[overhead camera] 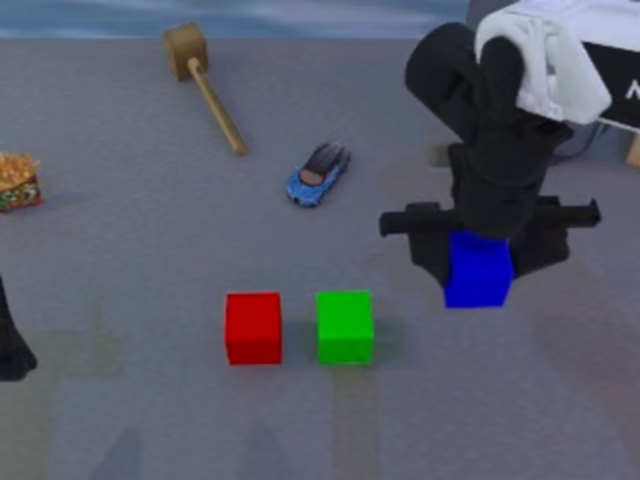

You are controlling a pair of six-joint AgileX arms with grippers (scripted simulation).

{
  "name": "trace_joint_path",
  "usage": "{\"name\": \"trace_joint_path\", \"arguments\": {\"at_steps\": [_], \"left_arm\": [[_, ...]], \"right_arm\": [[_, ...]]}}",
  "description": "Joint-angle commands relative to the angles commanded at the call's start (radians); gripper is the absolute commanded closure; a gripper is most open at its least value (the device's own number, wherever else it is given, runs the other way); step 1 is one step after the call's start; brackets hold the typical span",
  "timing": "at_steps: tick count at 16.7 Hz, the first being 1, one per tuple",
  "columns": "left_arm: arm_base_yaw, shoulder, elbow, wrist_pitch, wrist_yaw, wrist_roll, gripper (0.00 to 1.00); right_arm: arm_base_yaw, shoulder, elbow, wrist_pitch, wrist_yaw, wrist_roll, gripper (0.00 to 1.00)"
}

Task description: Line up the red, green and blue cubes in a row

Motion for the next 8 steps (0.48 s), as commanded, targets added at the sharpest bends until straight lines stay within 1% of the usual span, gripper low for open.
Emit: {"name": "trace_joint_path", "arguments": {"at_steps": [3,8], "left_arm": [[0.0,0.0,0.0,0.0,0.0,0.0,0.0],[0.0,0.0,0.0,0.0,0.0,0.0,0.0]], "right_arm": [[0.055,-0.034,-0.03,0.011,0.002,0.085,1.0],[0.056,-0.033,-0.03,0.011,0.001,0.092,1.0]]}}
